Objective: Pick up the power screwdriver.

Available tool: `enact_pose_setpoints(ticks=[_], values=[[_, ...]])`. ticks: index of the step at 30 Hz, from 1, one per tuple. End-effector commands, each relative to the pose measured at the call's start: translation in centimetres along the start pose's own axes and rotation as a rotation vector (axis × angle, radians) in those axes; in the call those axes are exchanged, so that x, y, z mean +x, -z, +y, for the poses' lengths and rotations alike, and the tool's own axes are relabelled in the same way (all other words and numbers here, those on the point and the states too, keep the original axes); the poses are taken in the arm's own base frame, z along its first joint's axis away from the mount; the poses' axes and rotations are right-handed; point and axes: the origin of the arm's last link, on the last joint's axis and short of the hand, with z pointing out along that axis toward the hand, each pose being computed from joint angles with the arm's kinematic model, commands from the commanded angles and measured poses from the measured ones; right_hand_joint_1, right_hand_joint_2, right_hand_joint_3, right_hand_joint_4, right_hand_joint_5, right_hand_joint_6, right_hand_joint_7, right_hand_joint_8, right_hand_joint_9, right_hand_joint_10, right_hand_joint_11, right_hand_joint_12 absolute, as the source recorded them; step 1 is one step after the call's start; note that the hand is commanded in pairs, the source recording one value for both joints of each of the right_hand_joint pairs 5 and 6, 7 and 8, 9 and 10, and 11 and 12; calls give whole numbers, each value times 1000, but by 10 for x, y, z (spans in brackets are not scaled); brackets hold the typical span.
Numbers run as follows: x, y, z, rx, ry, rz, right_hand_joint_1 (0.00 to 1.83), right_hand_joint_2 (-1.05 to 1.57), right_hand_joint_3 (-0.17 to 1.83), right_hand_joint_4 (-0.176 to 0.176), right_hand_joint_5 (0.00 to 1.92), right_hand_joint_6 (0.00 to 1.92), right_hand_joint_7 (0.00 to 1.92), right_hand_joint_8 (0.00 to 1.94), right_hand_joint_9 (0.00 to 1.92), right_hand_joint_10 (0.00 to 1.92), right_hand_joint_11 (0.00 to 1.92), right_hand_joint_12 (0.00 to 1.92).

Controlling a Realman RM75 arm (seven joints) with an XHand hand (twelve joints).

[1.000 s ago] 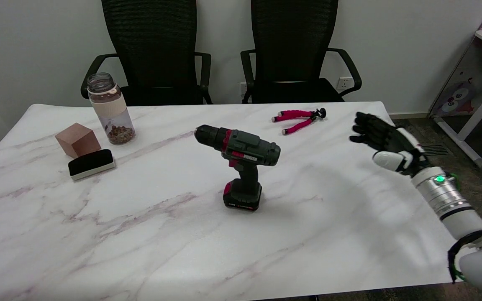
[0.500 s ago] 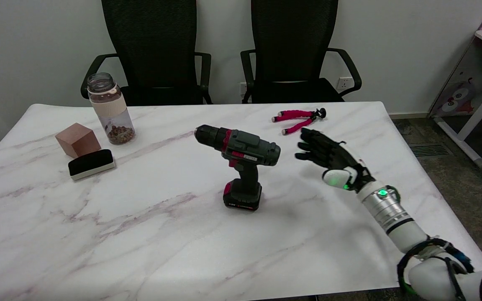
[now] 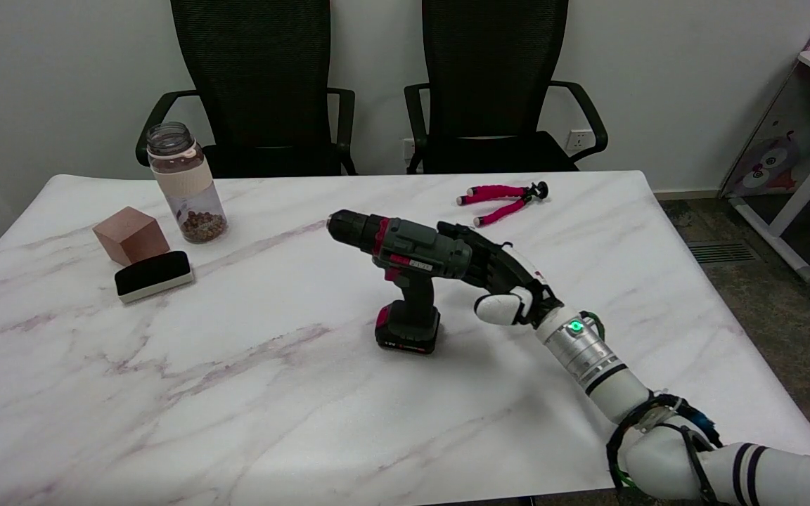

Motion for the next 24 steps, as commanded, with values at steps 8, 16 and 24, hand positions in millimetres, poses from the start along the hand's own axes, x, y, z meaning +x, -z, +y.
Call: enact_pose_setpoints(ticks=[8,16,24], values=[[-38,-26,12,10,-21,-44,918,-343,539,30,156,156,156,156,337,337,458,458],[-44,-30,19,27,-32,-11,921,-345,549,35,113,113,113,113,337,337,415,415],[-50,-33,25,46,-54,30,952,-313,530,36,77,77,77,77,343,343,401,401]])
